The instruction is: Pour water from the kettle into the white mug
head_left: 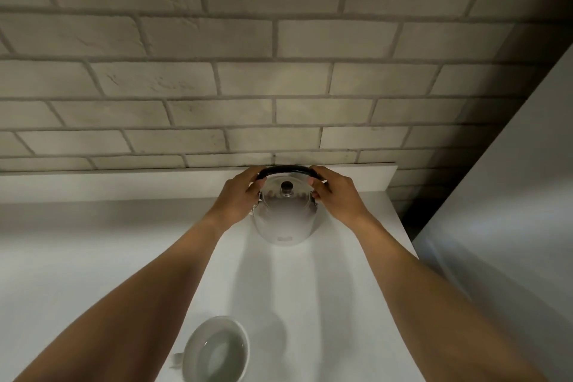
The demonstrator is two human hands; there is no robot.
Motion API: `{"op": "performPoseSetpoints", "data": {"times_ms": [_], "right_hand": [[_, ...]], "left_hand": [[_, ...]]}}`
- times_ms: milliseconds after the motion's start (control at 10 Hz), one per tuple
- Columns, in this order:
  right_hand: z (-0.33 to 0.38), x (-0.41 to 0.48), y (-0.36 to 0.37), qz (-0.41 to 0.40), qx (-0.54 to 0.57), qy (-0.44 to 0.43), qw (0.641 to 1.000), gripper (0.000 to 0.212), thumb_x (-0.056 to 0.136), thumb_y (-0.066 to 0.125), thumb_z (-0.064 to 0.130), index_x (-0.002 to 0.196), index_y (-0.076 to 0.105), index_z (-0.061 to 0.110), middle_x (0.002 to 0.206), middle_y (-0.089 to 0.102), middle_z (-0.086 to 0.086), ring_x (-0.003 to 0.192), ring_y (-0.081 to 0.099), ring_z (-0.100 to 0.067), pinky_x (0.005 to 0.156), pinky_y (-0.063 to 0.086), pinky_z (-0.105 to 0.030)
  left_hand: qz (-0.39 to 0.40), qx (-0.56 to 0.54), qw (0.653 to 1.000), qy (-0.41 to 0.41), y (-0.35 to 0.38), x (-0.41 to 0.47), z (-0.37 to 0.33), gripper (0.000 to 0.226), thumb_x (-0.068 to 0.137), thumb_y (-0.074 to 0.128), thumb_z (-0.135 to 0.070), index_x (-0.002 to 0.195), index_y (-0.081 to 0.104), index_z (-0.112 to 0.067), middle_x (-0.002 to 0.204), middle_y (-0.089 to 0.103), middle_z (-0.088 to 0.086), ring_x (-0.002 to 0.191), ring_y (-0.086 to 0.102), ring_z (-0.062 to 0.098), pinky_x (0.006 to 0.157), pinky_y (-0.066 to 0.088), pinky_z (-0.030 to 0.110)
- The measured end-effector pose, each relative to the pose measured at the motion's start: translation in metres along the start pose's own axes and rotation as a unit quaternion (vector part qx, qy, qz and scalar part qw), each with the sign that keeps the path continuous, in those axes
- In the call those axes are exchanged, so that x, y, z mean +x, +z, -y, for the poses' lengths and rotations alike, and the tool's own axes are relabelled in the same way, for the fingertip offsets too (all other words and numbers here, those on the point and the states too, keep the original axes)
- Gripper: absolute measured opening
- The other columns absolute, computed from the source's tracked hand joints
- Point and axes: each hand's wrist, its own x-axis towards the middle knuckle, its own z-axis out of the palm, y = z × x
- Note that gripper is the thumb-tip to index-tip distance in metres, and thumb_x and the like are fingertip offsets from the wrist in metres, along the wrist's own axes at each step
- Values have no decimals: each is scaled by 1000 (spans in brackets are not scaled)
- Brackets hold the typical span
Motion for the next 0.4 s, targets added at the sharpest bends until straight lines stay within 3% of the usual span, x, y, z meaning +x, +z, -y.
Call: {"op": "performPoseSetpoints", "data": {"times_ms": [100,200,300,400], "right_hand": [[-4,1,2,-5,4,1,1000,29,104,59,37,130,69,28,102,74,9,74,76,-10,84,61,-31],[1,0,-1,-3,14,14,1000,31,104,61,33,133,68,28,106,74,10,79,76,-12,90,61,-39],[6,-4,-6,16,0,39,999,49,100,68,33,148,57,24,130,68,3,94,75,-19,98,57,-40],[8,-15,-11,-10,-24,46,999,63,97,72,37,154,48,24,135,60,4,91,70,-7,92,53,-27]], "left_hand": [[-3,1,1000,7,1,2,4,28,108,56,-26,133,63,-36,109,72,-6,68,65,2,73,49,19],[4,-20,1000,-6,-1,1,3,31,108,57,-27,136,61,-39,125,71,2,90,71,20,84,55,29],[12,-33,999,-14,-2,-1,-1,44,105,62,-26,147,52,-36,140,62,0,123,66,25,88,54,22],[8,17,1000,3,-3,-7,-13,62,101,67,-32,158,40,-30,155,47,1,139,50,23,110,45,35]]}}
